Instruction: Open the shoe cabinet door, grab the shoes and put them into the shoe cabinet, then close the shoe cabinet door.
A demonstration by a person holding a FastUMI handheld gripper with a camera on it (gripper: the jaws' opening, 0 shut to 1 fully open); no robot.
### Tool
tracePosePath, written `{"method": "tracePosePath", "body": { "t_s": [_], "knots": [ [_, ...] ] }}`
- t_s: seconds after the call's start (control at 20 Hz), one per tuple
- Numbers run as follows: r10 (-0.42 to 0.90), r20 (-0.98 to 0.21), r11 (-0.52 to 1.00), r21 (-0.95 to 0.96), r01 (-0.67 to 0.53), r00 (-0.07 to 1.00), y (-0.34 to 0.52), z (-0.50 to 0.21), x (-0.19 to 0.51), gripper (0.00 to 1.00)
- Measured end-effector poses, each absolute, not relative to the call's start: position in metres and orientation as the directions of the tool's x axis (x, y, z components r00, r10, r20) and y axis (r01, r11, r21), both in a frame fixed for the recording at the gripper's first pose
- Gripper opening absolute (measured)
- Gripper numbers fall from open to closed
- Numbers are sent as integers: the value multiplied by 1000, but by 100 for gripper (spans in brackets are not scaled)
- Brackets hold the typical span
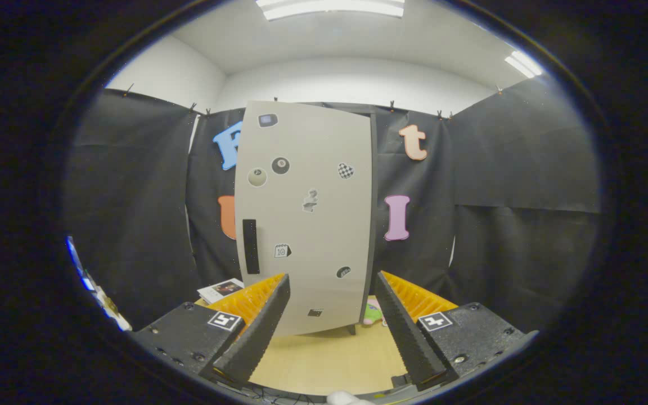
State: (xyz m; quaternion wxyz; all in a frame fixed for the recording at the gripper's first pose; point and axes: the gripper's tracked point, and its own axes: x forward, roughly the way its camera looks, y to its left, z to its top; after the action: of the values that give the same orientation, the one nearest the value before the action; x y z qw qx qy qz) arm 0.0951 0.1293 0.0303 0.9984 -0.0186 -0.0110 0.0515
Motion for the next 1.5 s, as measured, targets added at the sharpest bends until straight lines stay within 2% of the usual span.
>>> {"method": "tracePosePath", "body": {
  "t_s": [0.15, 0.45, 1.5],
  "knots": [
    [49, 22, 998, -36, -48, 999, 114, 26, 74, 99],
    [30, -33, 998, -57, -32, 999, 103, 2, 55, 99],
    [-13, -16, 999, -44, 12, 1000, 86, 1, 63, 99]
  ]
}}
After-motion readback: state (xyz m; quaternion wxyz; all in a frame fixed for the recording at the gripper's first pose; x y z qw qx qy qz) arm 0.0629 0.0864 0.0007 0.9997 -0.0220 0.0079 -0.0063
